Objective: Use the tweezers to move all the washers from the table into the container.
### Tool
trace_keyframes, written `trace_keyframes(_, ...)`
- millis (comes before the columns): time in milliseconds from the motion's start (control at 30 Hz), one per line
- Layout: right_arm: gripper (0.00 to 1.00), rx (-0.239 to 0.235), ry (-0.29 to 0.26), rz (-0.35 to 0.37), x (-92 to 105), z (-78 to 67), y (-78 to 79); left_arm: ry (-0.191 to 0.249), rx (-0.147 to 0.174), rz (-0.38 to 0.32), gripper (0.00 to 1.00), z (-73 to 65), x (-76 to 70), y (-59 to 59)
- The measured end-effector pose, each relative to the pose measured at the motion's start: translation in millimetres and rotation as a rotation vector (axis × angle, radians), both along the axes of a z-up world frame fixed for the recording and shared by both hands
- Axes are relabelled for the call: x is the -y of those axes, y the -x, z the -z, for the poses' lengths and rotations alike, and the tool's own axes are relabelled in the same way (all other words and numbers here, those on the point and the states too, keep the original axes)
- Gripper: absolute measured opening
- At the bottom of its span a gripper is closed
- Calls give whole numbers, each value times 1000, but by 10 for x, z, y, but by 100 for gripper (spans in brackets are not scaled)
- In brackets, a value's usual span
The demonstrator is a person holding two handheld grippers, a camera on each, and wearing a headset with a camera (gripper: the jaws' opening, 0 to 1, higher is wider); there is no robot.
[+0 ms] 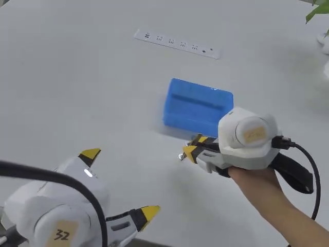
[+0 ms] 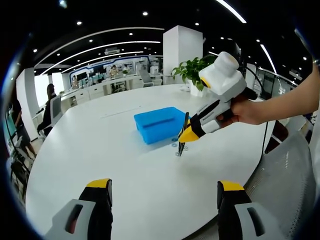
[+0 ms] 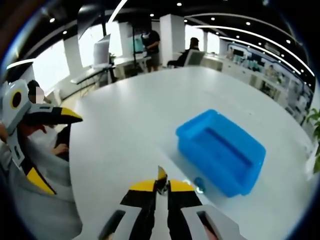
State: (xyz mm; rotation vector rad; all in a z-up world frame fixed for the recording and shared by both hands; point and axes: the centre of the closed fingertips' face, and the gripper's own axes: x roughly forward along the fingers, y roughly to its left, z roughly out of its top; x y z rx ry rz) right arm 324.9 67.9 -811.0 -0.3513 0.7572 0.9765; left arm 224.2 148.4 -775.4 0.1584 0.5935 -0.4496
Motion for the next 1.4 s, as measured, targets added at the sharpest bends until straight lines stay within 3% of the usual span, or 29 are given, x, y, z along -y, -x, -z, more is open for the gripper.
trace_keyframes(367, 4, -48, -17, 22, -9, -73, 72, -20, -3, -9, 88, 30, -35, -11)
trace_keyframes(533, 4, -20, -18, 13, -8, -226, 52, -21, -3, -7, 88, 41, -33, -12)
trace_keyframes(667, 4, 7, -33, 16, 1, -369, -57, -29, -3, -4, 88, 53, -32, -11)
trace_keyframes(800, 4, 4, -96, 53, -27, -550, -172, -31, -3, -1, 88, 50, -25, -9)
trace_keyframes(1000, 4, 54, -131, 77, -45, -780, -348, -35, -1, -3, 87, 46, -32, -9)
trace_keyframes(1200, 4, 80, -136, 76, -90, -839, -430, -36, -6, -2, 86, 52, -33, -5)
trace_keyframes(1400, 4, 109, -150, 115, -162, -833, -613, -30, 7, -6, 87, 30, -37, -15)
